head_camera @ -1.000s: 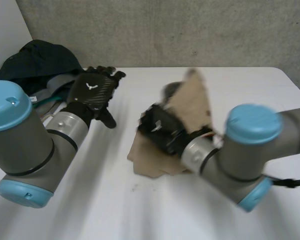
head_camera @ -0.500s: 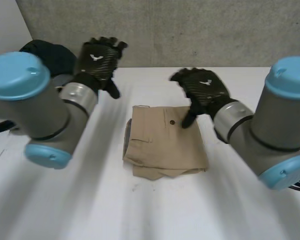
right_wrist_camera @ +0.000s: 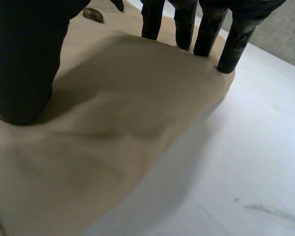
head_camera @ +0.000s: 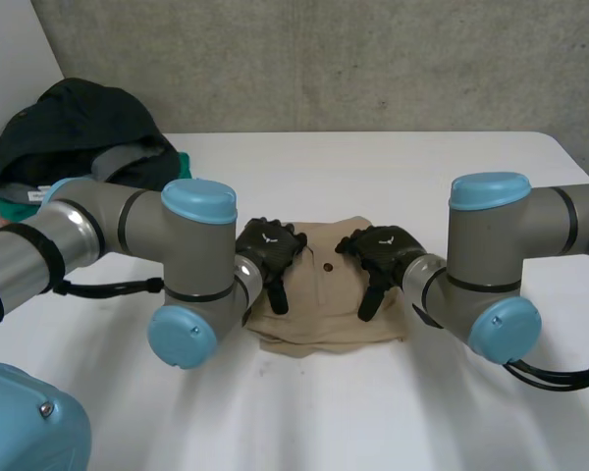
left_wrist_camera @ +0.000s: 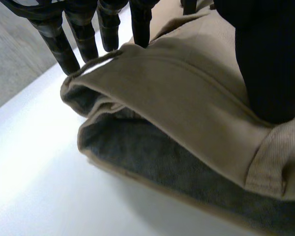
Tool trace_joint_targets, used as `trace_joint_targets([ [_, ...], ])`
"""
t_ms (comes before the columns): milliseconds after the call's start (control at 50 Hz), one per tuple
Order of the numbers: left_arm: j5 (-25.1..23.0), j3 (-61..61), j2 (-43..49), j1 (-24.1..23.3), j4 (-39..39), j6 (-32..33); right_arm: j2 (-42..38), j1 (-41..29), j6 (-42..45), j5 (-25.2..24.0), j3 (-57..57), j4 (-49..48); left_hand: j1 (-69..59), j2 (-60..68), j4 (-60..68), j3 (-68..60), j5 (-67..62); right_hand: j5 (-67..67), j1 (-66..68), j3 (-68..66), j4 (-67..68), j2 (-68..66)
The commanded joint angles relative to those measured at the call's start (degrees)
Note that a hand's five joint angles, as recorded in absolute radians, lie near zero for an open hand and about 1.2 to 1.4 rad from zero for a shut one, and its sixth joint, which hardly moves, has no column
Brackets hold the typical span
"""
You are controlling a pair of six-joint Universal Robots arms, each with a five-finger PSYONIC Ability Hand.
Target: Fold the laundry.
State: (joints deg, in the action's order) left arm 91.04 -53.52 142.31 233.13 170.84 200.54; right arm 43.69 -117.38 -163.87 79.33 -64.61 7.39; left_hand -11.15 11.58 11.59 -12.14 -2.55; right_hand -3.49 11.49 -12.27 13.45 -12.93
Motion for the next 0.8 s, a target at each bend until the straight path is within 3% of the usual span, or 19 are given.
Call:
trace_joint_targets([
  [20, 1.16, -0.01, -1.06, 0.04, -1.03, 1.96, 2.09, -0.22, 1.19, 0.3, -0.08, 0.0, -0.41, -0.02, -0.03, 0.58, 0.99, 3.49, -1.49, 2.27, -3.45, 2.93],
  [120, 0.81, -0.62, -6.59, -0.05, -0.68, 1.61, 8.5, 0.48, -3.55, 0.12, -1.74, -0.7, 0.6, -1.02, -1.03, 1.58, 2.0, 3.49, -1.49, 2.27, -3.45, 2.93],
  [200, 0.46, -1.85, -11.43, -0.13, 1.33, 1.26, 13.69, 2.67, -12.24, 0.65, -7.18, -3.34, 1.11, -1.53, -1.54, 2.09, 2.51, 3.49, -1.49, 2.27, -3.45, 2.93],
  [280, -2.17, -4.92, -17.49, 0.13, 4.15, 0.29, 19.13, 9.69, -19.89, 2.23, -16.92, -6.76, 1.11, -1.53, -1.54, 2.09, 2.51, 3.49, -1.49, 2.27, -3.45, 2.93],
  [320, -5.86, -7.65, -21.18, 0.48, 4.59, -0.32, 20.37, 11.11, -21.13, 1.88, -19.92, -7.47, 1.11, -1.53, -1.54, 2.09, 2.51, 3.49, -1.49, 2.27, -3.45, 2.93],
  [380, -12.26, -11.59, -24.52, 1.18, 4.85, -1.02, 20.82, 12.79, -21.49, 0.83, -25.38, -8.09, 0.94, -1.36, -1.37, 1.92, 2.34, 3.49, -1.49, 2.27, -3.45, 2.93],
  [460, -16.32, -15.55, -26.29, 2.06, 4.94, -1.47, 20.55, 12.97, -21.05, -3.56, -30.04, -10.81, 0.27, -0.69, -0.7, 1.25, 1.67, 3.49, -1.49, 2.27, -3.45, 2.93],
  [580, -16.24, -18.2, -26.38, 1.89, 4.77, -1.29, 17.57, 12.44, -21.31, -7.87, -31.72, -14.41, -0.07, -0.36, -0.36, 0.91, 1.33, 3.49, -1.49, 2.27, -3.45, 2.93],
  [800, -16.33, -18.91, -26.29, 2.24, 5.03, -1.47, 13.53, 8.22, -24.91, -7.44, -28.73, -18.9, -0.24, -0.19, -0.19, 0.74, 1.16, 3.49, -1.49, 2.27, -3.45, 2.93],
])
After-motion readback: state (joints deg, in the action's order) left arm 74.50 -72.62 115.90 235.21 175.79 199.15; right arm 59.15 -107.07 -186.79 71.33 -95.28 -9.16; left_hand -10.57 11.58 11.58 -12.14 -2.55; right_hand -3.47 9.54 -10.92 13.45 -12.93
